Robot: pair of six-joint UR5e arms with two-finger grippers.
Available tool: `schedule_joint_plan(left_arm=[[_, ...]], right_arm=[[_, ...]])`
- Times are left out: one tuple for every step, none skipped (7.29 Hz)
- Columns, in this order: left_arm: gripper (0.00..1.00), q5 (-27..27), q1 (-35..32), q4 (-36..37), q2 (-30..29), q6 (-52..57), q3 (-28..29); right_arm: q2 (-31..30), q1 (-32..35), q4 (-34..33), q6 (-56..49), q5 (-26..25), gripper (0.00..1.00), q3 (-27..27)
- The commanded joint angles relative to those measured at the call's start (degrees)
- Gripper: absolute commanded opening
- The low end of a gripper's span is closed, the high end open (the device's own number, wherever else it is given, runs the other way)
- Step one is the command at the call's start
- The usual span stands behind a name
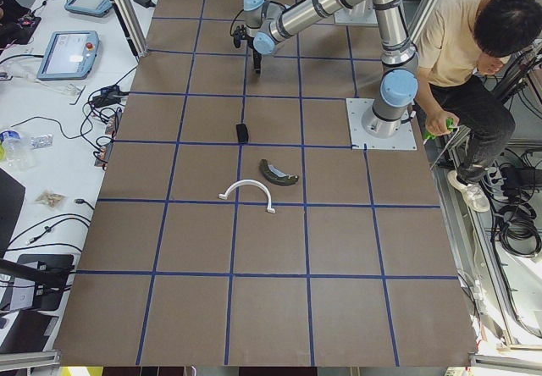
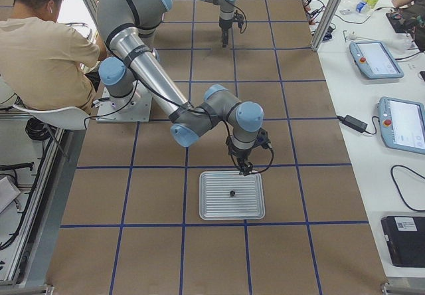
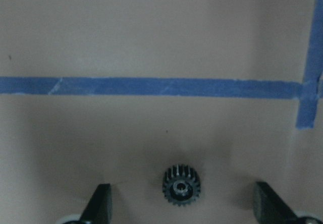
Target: Place bearing gear from tray to pile
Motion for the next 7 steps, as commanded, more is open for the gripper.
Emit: schedule_joint_plan(left_arm=[[0.83, 0.4, 0.2, 1.1, 0.5, 0.3, 0.0], [0.82, 0.5, 0.2, 0.9, 0.5, 0.5, -0.2], [0.82, 0.6, 0.3, 0.4, 1.0, 0.6, -0.3], [0.82, 0.6, 0.5, -0.2, 1.4, 0.7, -0.5], [0.81, 0.7, 0.5, -0.1, 1.3, 0.7, -1.0], [0.71, 0.6, 0.5, 0.1, 1.3, 0.7, -1.0], [0.33, 0.6, 0.5, 0.2, 1.3, 0.6, -1.0]], right_arm=[[4.8, -2.5, -5.5, -2.1, 0.2, 0.92, 0.0], [6.6, -3.3, -7.9, -2.1, 0.2, 0.92, 0.0], [7.2, -3.4, -8.2, -2.3, 0.2, 0.92, 0.0], [7.5, -3.5, -8.9, -3.1, 0.3, 0.89, 0.0], [8.3, -3.5, -9.1, -3.5, 0.3, 0.89, -0.1], [9.3, -3.6, -10.1, -3.5, 0.3, 0.85, -0.1], [10.1, -3.7, -11.0, -3.4, 0.3, 0.82, -0.1]])
